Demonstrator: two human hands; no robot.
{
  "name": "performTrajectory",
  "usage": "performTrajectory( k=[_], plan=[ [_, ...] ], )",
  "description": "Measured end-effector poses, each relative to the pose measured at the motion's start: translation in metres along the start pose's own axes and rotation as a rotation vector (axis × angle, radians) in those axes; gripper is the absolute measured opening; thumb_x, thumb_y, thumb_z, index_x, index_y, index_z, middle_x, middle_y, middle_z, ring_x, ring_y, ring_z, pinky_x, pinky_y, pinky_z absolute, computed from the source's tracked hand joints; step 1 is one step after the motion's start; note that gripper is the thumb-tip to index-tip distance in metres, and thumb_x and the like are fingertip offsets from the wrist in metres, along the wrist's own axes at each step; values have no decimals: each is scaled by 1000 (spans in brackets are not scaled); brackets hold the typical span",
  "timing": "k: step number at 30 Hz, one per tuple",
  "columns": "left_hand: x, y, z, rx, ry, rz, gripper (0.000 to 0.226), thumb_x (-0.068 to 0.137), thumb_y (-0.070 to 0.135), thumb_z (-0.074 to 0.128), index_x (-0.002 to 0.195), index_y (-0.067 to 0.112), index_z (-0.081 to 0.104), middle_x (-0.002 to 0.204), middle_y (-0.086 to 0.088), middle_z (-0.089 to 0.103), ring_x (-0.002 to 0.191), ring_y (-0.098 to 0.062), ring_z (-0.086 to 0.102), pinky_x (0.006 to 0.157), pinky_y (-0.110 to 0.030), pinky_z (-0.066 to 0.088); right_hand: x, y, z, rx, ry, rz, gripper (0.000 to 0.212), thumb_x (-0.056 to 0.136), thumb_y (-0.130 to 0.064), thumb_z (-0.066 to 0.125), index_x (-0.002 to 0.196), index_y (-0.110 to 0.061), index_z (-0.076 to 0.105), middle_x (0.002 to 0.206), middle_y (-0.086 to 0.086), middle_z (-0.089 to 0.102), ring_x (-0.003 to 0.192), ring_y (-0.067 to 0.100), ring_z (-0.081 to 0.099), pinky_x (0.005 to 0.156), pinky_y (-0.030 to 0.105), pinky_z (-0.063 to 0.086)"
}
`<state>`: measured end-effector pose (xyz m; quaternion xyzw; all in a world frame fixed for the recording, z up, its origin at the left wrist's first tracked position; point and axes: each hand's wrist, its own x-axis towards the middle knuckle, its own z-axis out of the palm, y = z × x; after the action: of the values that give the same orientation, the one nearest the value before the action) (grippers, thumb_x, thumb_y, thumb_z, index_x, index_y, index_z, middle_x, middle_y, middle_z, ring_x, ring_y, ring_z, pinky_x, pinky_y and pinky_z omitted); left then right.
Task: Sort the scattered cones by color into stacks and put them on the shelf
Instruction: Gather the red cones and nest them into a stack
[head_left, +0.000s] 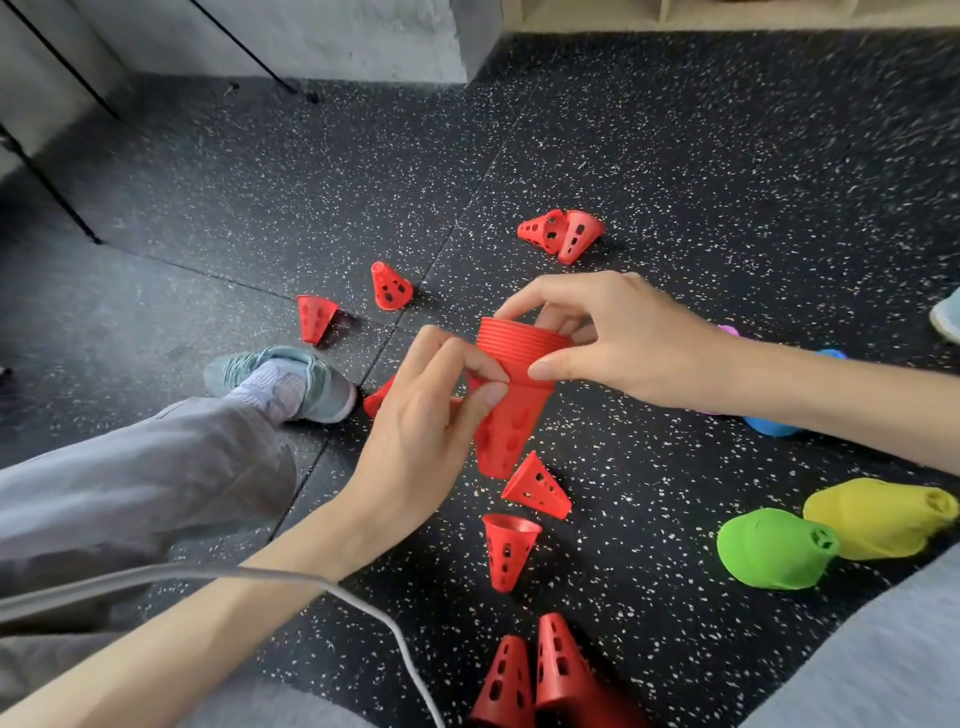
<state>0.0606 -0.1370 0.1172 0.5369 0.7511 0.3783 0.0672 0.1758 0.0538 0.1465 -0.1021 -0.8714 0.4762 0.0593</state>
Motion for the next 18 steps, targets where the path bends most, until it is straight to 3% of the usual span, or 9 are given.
performTrajectory(
  k=[9,15,18],
  plan=[
    [0,-1,4,-60,90,-11,3,98,9,65,101,8,65,117,2,45,105,-10,55,68,-10,48,-2,2,2,-3,-41,6,46,86,-22,81,127,-30,63,100,-8,73,96,5,68,93,32,52],
    [1,-1,8,-134,127,-52,6,97,9,67,102,10,67,115,1,49,111,-1,52,67,-11,48,-4,-3,1,-157,-34,-10,61,81,-20,85,134,-32,57,106,-11,69,102,3,61,93,17,42],
    [2,-5,7,-206,106,-69,20,99,14,65,115,24,60,123,2,55,118,-11,59,72,-22,55,-1,-3,-4,-173,21,-8,57,81,-16,84,131,-32,61,105,-13,69,103,-4,56,89,6,36]
  ],
)
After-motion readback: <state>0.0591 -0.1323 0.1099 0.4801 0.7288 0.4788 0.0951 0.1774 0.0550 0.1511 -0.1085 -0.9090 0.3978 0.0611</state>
